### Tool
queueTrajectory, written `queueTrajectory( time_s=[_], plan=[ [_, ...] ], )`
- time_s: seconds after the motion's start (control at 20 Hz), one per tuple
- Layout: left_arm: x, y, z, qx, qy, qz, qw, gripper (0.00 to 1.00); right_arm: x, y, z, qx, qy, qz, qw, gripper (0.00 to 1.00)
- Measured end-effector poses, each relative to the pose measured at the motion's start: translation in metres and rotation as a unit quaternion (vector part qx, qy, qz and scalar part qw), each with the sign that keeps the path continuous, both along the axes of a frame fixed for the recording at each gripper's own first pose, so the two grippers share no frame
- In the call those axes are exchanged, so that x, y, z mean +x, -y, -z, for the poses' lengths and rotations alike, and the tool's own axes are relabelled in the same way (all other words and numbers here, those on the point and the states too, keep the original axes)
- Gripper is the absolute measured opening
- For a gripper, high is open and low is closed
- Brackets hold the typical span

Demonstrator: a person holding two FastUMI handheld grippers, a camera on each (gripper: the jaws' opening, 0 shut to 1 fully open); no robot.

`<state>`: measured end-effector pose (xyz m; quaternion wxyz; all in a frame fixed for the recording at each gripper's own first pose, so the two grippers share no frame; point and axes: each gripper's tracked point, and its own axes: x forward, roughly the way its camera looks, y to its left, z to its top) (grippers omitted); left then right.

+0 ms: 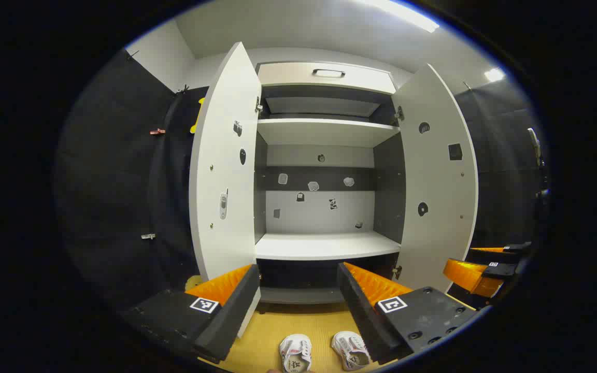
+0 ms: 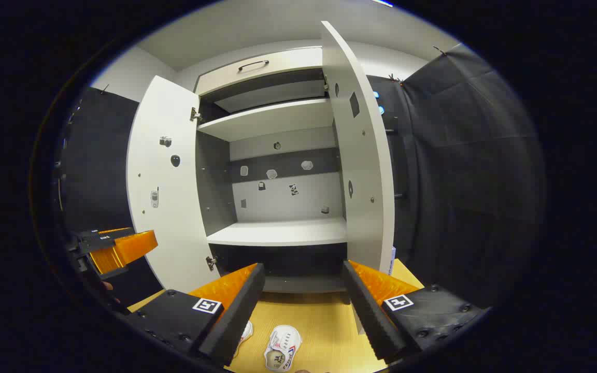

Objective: Grab one shoe with the right hand and put it into the shoe cabinet, grab the other shoe with the left hand and put it into the shoe cabinet; then close the right door with the right hand and the left door with the left hand.

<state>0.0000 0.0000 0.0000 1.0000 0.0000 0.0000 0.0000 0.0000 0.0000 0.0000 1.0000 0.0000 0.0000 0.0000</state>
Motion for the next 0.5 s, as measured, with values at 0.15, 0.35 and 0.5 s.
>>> queueTrajectory(
  time_s=[0.15,0.35,0.5],
  plan=[
    [0.003,-0.011,0.005,0.009,0.002,0.022,1.000,0.95,-0.001,-0.008,0.008,0.008,-0.012,0.036,0.999,0.98],
    [-0.001,-0.024,0.018,-0.010,-0.006,0.056,0.998,0.95,-0.007,-0.022,0.016,-0.002,-0.017,0.061,0.998,0.98],
    [-0.001,-0.035,0.027,-0.007,-0.013,0.059,0.998,0.95,-0.008,-0.032,0.022,0.000,-0.022,0.061,0.998,0.98]
  ],
)
